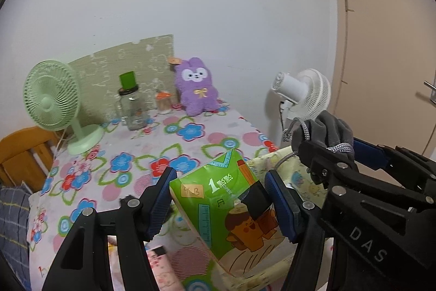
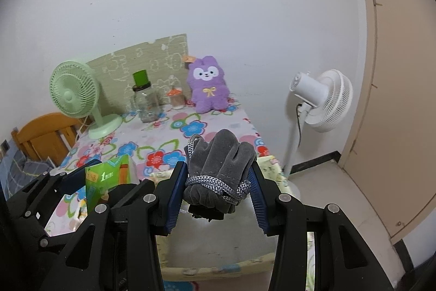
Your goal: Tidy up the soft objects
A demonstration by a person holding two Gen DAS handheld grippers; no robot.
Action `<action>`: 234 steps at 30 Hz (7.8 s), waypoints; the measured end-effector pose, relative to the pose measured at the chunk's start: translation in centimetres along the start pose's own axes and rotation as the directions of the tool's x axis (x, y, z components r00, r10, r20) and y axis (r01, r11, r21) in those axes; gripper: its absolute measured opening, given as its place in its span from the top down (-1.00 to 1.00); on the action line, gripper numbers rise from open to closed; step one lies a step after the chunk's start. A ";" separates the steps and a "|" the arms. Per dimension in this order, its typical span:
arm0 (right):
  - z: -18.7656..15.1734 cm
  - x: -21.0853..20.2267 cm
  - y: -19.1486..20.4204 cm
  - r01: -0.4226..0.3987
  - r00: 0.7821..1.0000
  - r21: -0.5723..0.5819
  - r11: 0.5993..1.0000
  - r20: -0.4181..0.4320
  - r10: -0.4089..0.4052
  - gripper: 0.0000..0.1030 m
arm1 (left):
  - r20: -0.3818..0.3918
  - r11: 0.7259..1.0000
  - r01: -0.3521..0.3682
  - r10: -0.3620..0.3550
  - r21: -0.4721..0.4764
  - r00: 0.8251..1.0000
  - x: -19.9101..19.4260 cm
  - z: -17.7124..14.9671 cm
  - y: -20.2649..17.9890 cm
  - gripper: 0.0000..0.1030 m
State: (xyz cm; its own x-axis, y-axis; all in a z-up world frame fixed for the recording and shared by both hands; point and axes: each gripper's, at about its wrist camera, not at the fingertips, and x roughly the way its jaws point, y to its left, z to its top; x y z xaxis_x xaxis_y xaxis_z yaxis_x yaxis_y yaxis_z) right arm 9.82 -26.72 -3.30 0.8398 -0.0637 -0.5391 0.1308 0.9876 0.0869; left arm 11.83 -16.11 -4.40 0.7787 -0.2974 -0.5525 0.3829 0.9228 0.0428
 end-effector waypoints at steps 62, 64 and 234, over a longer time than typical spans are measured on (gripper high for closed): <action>-0.1 0.5 1.1 0.014 1.000 0.029 0.999 -0.010 -0.014 -0.89 | -0.033 1.000 0.004 -0.004 -0.006 0.999 -0.1 0.1 0.3 -0.93; 0.0 0.0 1.7 0.012 1.000 0.020 1.000 -0.003 -0.012 -0.89 | -0.026 1.000 0.000 -0.001 -0.010 1.000 -0.7 0.1 0.8 -0.93; -4.1 2.5 16.5 -0.172 0.977 -0.124 0.977 -0.152 0.152 0.16 | -0.083 0.969 -0.169 0.156 -0.180 0.984 -4.5 -7.1 13.9 -0.43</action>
State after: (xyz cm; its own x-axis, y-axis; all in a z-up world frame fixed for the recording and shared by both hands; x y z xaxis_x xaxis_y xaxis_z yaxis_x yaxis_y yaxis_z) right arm 11.92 -10.00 -6.64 0.7598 0.1100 -0.6408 -0.0815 0.9939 0.0739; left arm 10.09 -0.19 -7.26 0.7851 -0.1283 -0.6059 0.1500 0.9886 -0.0150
